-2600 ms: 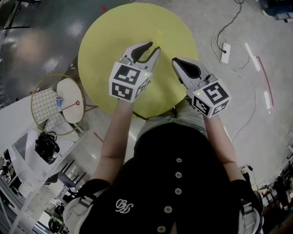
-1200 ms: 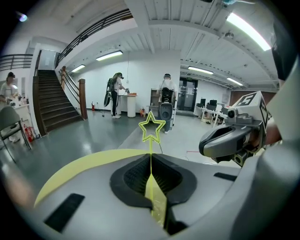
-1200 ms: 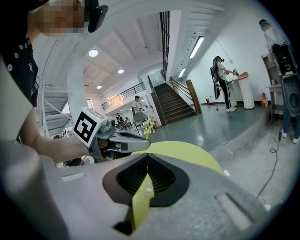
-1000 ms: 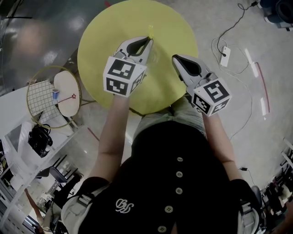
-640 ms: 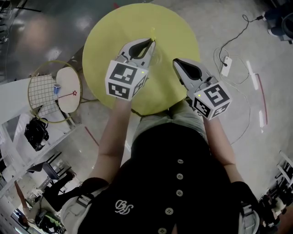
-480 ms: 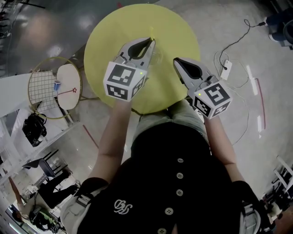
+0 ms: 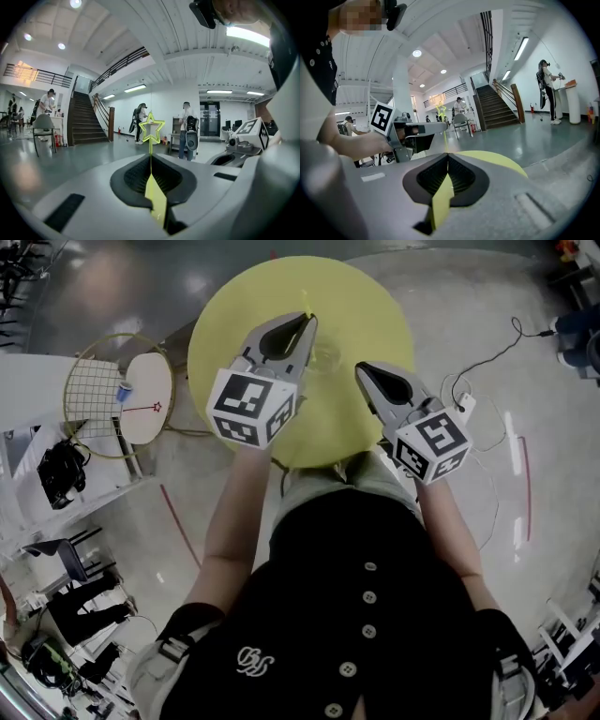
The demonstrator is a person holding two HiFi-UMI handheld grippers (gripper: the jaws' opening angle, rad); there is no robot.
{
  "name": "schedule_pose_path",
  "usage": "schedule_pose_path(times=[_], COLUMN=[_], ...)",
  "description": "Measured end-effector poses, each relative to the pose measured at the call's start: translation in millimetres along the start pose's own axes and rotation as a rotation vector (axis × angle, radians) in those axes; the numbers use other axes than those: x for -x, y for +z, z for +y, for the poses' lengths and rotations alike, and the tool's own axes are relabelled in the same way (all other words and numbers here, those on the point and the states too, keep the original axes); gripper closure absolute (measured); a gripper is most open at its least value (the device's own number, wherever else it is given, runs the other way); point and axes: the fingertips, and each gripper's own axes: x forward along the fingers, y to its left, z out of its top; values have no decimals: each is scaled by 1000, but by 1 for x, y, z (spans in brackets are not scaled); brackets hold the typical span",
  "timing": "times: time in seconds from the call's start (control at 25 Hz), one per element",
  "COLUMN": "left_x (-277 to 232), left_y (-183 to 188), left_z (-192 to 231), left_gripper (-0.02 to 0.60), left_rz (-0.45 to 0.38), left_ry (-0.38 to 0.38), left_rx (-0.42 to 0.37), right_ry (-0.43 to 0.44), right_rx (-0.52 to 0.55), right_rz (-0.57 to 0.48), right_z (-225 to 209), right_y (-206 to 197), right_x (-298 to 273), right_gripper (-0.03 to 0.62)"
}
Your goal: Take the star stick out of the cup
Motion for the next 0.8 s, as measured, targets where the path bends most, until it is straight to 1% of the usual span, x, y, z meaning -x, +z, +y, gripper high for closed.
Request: schedule_pose_path(times=[0.12, 0.24, 0.44, 0.56, 0.68, 0.8], left_x=[11, 26, 56, 72, 83, 95], left_y=[15, 33, 65, 79, 87, 87], left_z=[2, 5, 6, 7, 9, 12], left_gripper=[566, 566, 566, 566, 566, 566], left_rz=[-55, -127, -271, -344, -412, -445], left_ry=[28, 60, 104, 108, 82, 86], left_rx=[11, 19, 43, 87, 145, 153], right_ry=[28, 46, 47, 49, 69, 97], right_rx=[23, 43, 100, 122, 139, 159], right_rz=[11, 0, -94, -144, -193, -217], right_z=[3, 5, 9, 10, 13, 21], right_y=[1, 7, 38, 57, 75, 87], right_x=[-1, -2, 3, 4, 3, 2], right_gripper=[591, 589, 591, 591, 591, 591])
